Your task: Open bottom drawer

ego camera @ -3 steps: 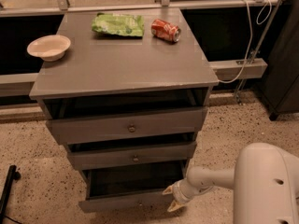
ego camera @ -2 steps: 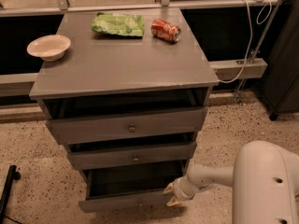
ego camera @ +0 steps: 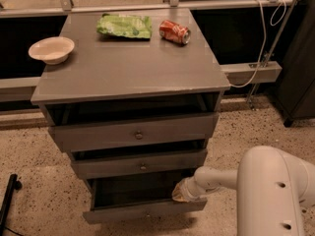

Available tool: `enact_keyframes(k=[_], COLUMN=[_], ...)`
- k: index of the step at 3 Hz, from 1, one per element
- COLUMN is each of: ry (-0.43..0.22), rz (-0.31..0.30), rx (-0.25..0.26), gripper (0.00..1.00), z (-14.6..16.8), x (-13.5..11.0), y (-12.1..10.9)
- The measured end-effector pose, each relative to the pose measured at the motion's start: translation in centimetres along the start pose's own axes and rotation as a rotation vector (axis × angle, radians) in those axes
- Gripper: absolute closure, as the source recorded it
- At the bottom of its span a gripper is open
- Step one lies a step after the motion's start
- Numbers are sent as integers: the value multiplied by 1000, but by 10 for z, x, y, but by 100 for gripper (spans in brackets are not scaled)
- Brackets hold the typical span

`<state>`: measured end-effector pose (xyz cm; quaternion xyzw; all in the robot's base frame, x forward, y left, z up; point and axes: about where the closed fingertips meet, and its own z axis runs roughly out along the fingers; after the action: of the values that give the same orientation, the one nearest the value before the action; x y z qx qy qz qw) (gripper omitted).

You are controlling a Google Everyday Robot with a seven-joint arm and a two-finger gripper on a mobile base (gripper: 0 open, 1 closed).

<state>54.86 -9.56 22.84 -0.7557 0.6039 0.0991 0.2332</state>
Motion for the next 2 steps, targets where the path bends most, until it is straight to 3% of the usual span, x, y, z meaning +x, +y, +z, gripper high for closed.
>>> enact_keyframes(k=[1,2], ry=[-5,-18], rz=[14,37], rx=[53,55], gripper=[94,100], z=[14,42], x=[7,18], y=[-23,-32])
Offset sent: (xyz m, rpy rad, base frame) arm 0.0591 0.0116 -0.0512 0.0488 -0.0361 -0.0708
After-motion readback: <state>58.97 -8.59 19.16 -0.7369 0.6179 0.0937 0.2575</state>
